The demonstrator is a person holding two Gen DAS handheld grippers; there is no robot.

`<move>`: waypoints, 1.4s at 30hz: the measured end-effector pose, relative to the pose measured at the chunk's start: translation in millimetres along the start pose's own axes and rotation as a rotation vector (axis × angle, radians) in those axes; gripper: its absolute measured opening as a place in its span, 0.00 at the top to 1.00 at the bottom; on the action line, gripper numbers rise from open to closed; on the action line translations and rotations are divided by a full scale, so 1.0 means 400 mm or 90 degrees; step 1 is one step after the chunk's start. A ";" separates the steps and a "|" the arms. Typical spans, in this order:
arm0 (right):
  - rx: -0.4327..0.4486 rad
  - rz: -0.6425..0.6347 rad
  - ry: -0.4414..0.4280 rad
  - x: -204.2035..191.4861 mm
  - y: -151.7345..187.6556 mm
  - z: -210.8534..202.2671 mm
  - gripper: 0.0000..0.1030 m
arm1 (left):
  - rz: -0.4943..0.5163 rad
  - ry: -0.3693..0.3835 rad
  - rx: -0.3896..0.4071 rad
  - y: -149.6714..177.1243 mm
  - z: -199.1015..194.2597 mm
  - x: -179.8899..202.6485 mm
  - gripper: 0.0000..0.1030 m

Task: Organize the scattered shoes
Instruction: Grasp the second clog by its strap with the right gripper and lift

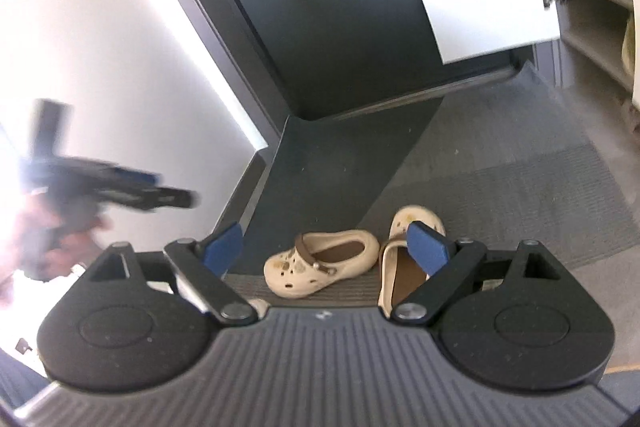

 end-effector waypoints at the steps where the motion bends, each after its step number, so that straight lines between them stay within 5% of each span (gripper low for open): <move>1: -0.011 0.005 -0.005 -0.010 -0.013 0.001 0.11 | -0.029 0.002 0.014 0.006 -0.044 0.006 0.00; 5: -0.051 0.178 -0.084 -0.078 -0.097 0.070 0.11 | -0.126 0.033 0.078 0.038 -0.215 0.055 0.00; 11: -0.058 0.107 -0.043 -0.170 -0.106 0.285 0.11 | -0.170 -0.005 0.118 0.110 -0.272 0.051 0.00; 15: -0.159 0.092 -0.050 -0.178 -0.030 0.446 0.12 | -0.187 -0.078 0.132 0.147 -0.247 -0.017 0.00; 20: -0.234 0.013 -0.062 -0.208 0.006 0.631 0.12 | -0.195 -0.089 0.115 0.124 -0.183 -0.078 0.00; 26: -0.285 0.010 -0.072 -0.148 0.012 0.814 0.19 | -0.309 -0.160 0.140 0.126 -0.158 -0.135 0.00; 36: -0.348 0.017 -0.078 -0.120 0.012 1.120 0.31 | -0.394 -0.121 0.062 0.085 0.000 -0.193 0.00; 42: -0.369 0.003 -0.065 -0.133 0.025 1.218 0.42 | -0.433 -0.134 0.008 0.080 0.111 -0.271 0.00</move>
Point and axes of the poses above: each gripper's, at about its wrist camera, not at the fingertips, and z roughly the way its jaws point, x to its right, y to its underside, the point moved 6 cm from there along z, roughly the way its jaws point, and after that the axes turned 12 degrees about -x, right-handed, at the moved point
